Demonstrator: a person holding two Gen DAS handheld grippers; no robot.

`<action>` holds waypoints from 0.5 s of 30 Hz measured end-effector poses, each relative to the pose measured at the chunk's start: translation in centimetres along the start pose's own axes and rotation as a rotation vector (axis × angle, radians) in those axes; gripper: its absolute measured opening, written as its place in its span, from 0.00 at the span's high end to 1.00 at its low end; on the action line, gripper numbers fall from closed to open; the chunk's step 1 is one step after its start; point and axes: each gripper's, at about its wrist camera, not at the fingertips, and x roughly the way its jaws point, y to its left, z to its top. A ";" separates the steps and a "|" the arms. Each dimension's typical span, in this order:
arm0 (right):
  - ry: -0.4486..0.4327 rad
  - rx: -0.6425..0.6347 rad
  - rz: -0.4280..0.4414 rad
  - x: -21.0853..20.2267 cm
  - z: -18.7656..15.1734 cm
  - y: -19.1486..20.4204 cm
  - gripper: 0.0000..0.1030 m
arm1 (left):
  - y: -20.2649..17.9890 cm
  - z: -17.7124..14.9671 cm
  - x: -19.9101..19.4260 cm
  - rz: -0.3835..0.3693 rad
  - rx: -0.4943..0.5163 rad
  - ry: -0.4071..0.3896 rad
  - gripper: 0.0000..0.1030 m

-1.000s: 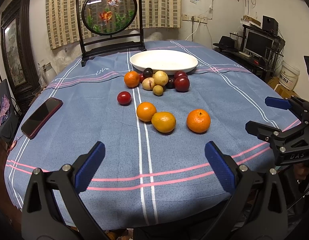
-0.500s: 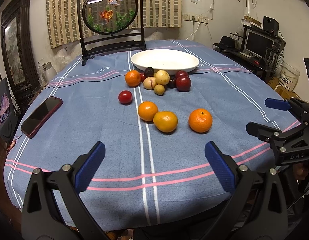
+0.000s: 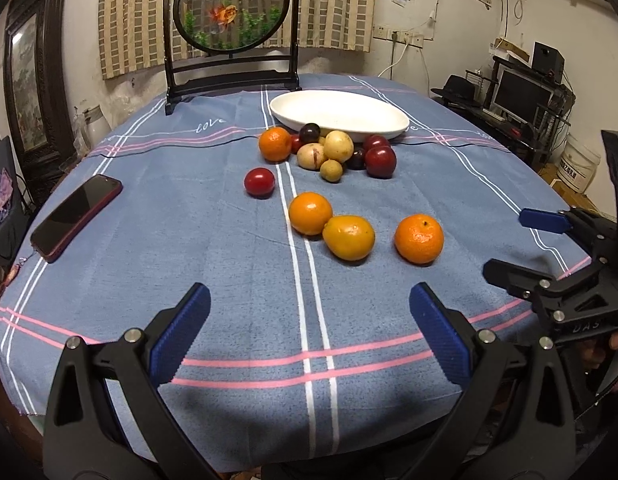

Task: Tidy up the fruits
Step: 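Grasp the large orange with the right tool while the left tool grasps the yellow orange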

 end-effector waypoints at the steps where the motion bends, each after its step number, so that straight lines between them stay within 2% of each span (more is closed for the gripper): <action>1: 0.003 -0.003 0.008 0.3 0.2 0.1 0.01 | 0.2 0.0 0.3 -0.008 -0.008 0.006 0.02; 2: 0.006 -0.006 0.020 0.8 0.5 0.3 0.01 | 0.4 0.0 0.6 -0.012 -0.014 0.012 0.02; 4: 0.012 -0.010 0.036 1.6 1.0 0.5 0.16 | 0.9 0.2 1.0 -0.017 -0.025 0.023 0.02; 7: 0.048 -0.023 0.045 3.5 1.7 0.9 0.27 | 1.5 0.3 1.5 -0.019 -0.040 0.033 0.02; 15: 0.091 -0.057 0.078 5.6 2.4 2.2 0.31 | 2.5 0.5 2.2 -0.020 -0.050 0.045 0.02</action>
